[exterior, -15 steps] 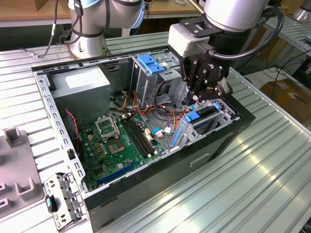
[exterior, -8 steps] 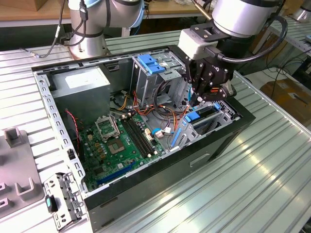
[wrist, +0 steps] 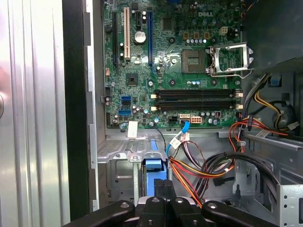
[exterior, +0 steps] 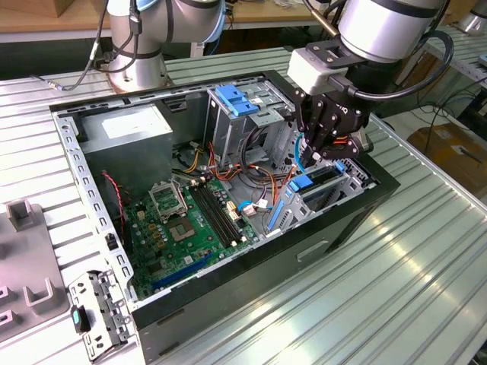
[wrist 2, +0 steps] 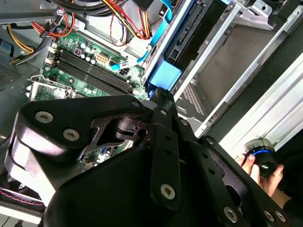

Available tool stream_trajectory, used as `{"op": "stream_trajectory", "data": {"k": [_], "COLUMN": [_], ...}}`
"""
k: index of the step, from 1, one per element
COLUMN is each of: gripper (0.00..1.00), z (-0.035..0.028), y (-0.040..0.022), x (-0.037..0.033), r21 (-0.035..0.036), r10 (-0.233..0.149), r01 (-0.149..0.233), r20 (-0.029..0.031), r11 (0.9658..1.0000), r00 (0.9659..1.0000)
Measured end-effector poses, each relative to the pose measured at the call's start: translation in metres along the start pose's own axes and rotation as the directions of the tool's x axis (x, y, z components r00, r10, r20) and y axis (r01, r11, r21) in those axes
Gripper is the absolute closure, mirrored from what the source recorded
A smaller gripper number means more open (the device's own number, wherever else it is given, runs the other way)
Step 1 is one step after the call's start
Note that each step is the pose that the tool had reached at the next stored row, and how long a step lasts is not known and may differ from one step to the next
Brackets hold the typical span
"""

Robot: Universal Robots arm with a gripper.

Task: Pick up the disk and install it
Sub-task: 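Insert the disk into the insertion slot, then insert the first disk wire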

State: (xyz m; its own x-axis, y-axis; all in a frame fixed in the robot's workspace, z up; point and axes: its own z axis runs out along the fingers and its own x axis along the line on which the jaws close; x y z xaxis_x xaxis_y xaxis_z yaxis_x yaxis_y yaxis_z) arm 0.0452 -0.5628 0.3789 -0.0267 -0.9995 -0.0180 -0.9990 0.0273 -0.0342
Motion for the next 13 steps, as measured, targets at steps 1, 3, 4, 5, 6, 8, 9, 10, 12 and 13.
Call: {"op": "stream_trajectory", "data": {"k": [1,3,4,5,6,8,9,10,12,13], "gripper": [0.89,0.89,0.89,0.89,0.89,0.89,0.89,0.89,0.89,0.89], "z": [0.0000,0.0000,0.0000,0.0000,0.0000,0.0000,0.0000,0.0001,0.0003,0.0004], "y": [0.0000,0.0000,0.0000,0.0000,0.0000,0.0000,-0.0002,-0.0015,-0.0065,-0.0109], "x": [0.0000,0.0000,0.0000,0.0000,0.0000,0.0000,0.0000,-0.0001,-0.0002,-0.0003], "r21": [0.0000,0.0000,0.0000,-0.0001,0.0000,0.0000,-0.0001,-0.0001,-0.0002,-0.0005], "r10": [0.000,0.000,0.000,0.000,0.000,0.000,0.000,0.000,0.000,0.000], "r01": [0.000,0.000,0.000,0.000,0.000,0.000,0.000,0.000,0.000,0.000], "r20": [0.0000,-0.0001,-0.0001,-0.0001,-0.0001,-0.0001,0.0000,0.0001,0.0000,0.0000], "r11": [1.0000,1.0000,1.0000,1.0000,1.0000,1.0000,1.0000,1.0000,1.0000,1.0000], "r00": [1.0000,1.0000,1.0000,1.0000,1.0000,1.0000,1.0000,1.0000,1.0000,1.0000]}}
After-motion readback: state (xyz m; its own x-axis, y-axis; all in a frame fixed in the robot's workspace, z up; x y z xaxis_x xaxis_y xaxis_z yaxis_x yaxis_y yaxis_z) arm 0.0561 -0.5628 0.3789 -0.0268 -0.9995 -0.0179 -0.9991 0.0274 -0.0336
